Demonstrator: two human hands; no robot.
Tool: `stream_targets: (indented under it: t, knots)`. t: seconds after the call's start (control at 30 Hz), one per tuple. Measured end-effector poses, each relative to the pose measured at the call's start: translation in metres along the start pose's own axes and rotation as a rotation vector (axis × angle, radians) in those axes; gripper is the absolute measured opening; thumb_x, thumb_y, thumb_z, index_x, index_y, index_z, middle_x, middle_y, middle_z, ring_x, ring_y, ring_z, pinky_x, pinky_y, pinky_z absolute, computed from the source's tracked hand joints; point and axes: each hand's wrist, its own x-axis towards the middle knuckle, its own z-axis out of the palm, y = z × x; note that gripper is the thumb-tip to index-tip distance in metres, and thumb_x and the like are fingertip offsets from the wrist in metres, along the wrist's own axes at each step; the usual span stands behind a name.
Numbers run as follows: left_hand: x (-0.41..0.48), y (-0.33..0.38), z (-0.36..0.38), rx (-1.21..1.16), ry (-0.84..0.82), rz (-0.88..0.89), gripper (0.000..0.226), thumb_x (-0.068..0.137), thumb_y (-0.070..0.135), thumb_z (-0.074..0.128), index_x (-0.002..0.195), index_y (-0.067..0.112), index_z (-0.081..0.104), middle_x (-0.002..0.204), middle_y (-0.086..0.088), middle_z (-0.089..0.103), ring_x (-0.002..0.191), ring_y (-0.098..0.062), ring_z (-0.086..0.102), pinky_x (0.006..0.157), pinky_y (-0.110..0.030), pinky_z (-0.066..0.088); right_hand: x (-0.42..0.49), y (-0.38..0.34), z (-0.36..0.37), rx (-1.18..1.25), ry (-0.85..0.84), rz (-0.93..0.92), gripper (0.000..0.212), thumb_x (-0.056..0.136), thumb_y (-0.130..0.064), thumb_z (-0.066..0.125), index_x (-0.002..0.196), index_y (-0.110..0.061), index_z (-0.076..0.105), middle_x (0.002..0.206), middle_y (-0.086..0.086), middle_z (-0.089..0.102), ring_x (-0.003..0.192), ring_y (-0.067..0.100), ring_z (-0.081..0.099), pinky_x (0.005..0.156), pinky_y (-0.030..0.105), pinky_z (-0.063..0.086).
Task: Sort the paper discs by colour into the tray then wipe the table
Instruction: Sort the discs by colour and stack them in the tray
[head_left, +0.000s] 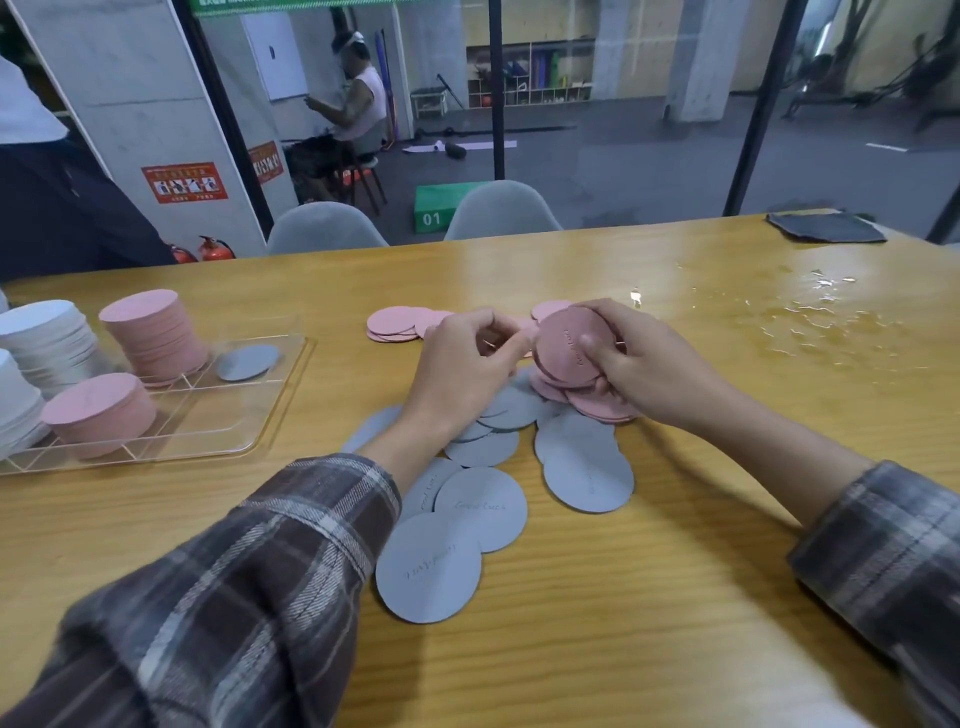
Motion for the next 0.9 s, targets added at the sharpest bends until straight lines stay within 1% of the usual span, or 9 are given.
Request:
stream_targets:
  t: [0.07, 0.13, 0.23, 0.37, 0.43, 0.5, 0.6, 0.77, 0.9]
  knots:
    - [0.003, -0.003, 0.006, 0.186, -0.031, 0.086, 0.012, 0.092, 0.025, 0.078, 0.082, 0.021, 0.073, 0.085, 0.011, 0.073, 0.077, -0.005, 0.066, 0.071, -0.009, 0.044, 0.0, 0.011, -0.006, -0.044, 0.03, 0.031, 0.028, 0.106, -0.017, 0.047, 0.132, -0.021, 0.056, 0.097, 0.0, 0.067, 0.079, 0.02, 0.063, 0.065, 0.024, 0.043]
    - [0.003, -0.007, 0.011, 0.286, -0.125, 0.141, 0.006, 0.091, 0.028, 0.078, 0.091, 0.024, 0.073, 0.098, 0.009, 0.068, 0.087, 0.002, 0.06, 0.078, -0.003, 0.037, -0.001, 0.02, -0.009, -0.072, 0.052, 0.053, 0.023, 0.107, -0.018, 0.045, 0.128, -0.017, 0.055, 0.102, 0.001, 0.064, 0.083, 0.021, 0.059, 0.064, 0.017, 0.04]
    - [0.005, -0.021, 0.018, 0.392, -0.248, 0.17, 0.031, 0.093, 0.046, 0.074, 0.116, 0.026, 0.075, 0.117, 0.005, 0.064, 0.109, -0.011, 0.057, 0.097, -0.026, 0.045, -0.001, 0.024, -0.012, -0.104, 0.088, 0.045, 0.006, 0.108, -0.017, 0.042, 0.109, -0.018, 0.048, 0.089, 0.001, 0.059, 0.077, 0.02, 0.053, 0.058, 0.011, 0.036]
    - [0.006, -0.023, 0.022, 0.468, -0.33, 0.189, 0.048, 0.091, 0.068, 0.055, 0.128, 0.041, 0.071, 0.125, 0.013, 0.064, 0.12, -0.016, 0.052, 0.108, -0.045, 0.044, 0.002, 0.024, -0.014, -0.139, 0.101, 0.039, 0.004, 0.108, -0.016, 0.041, 0.107, -0.02, 0.043, 0.093, 0.007, 0.06, 0.082, 0.027, 0.05, 0.061, 0.031, 0.028]
    - [0.005, -0.019, 0.02, 0.449, -0.34, 0.183, 0.041, 0.093, 0.066, 0.057, 0.119, 0.041, 0.075, 0.117, 0.014, 0.069, 0.113, -0.017, 0.056, 0.104, -0.045, 0.045, 0.002, 0.026, -0.014, -0.137, 0.11, 0.045, 0.004, 0.108, -0.017, 0.042, 0.107, -0.02, 0.045, 0.089, 0.006, 0.06, 0.077, 0.023, 0.052, 0.057, 0.022, 0.034]
    - [0.005, -0.017, 0.017, 0.388, -0.299, 0.175, 0.029, 0.093, 0.06, 0.066, 0.101, 0.037, 0.081, 0.099, 0.011, 0.075, 0.099, -0.016, 0.063, 0.09, -0.044, 0.051, 0.001, 0.027, -0.012, -0.13, 0.112, 0.054, 0.005, 0.108, -0.017, 0.042, 0.105, -0.02, 0.045, 0.082, 0.0, 0.057, 0.072, 0.011, 0.052, 0.055, 0.011, 0.036]
    - [0.002, -0.017, 0.011, 0.348, -0.25, 0.153, 0.027, 0.084, 0.057, 0.078, 0.091, 0.031, 0.082, 0.088, 0.011, 0.075, 0.089, -0.01, 0.067, 0.079, -0.041, 0.055, 0.0, 0.028, -0.01, -0.123, 0.101, 0.055, 0.004, 0.108, -0.018, 0.042, 0.107, -0.021, 0.044, 0.082, -0.009, 0.053, 0.073, 0.003, 0.049, 0.056, 0.008, 0.036]
    - [-0.007, -0.018, 0.002, 0.326, -0.181, 0.17, 0.035, 0.077, 0.045, 0.088, 0.103, 0.024, 0.079, 0.102, 0.009, 0.075, 0.094, -0.006, 0.067, 0.081, -0.024, 0.052, -0.001, 0.028, -0.006, -0.102, 0.11, 0.051, 0.012, 0.109, -0.019, 0.041, 0.117, -0.021, 0.05, 0.09, 0.0, 0.057, 0.078, 0.017, 0.053, 0.056, 0.007, 0.035]
    - [-0.01, -0.012, 0.0, 0.157, -0.168, 0.144, 0.045, 0.075, 0.016, 0.092, 0.114, 0.025, 0.074, 0.114, 0.011, 0.063, 0.089, -0.005, 0.066, 0.075, -0.015, 0.053, -0.001, 0.027, -0.009, -0.099, 0.113, 0.057, 0.023, 0.109, -0.018, 0.039, 0.129, -0.016, 0.05, 0.088, -0.002, 0.057, 0.078, 0.02, 0.056, 0.057, 0.014, 0.036]
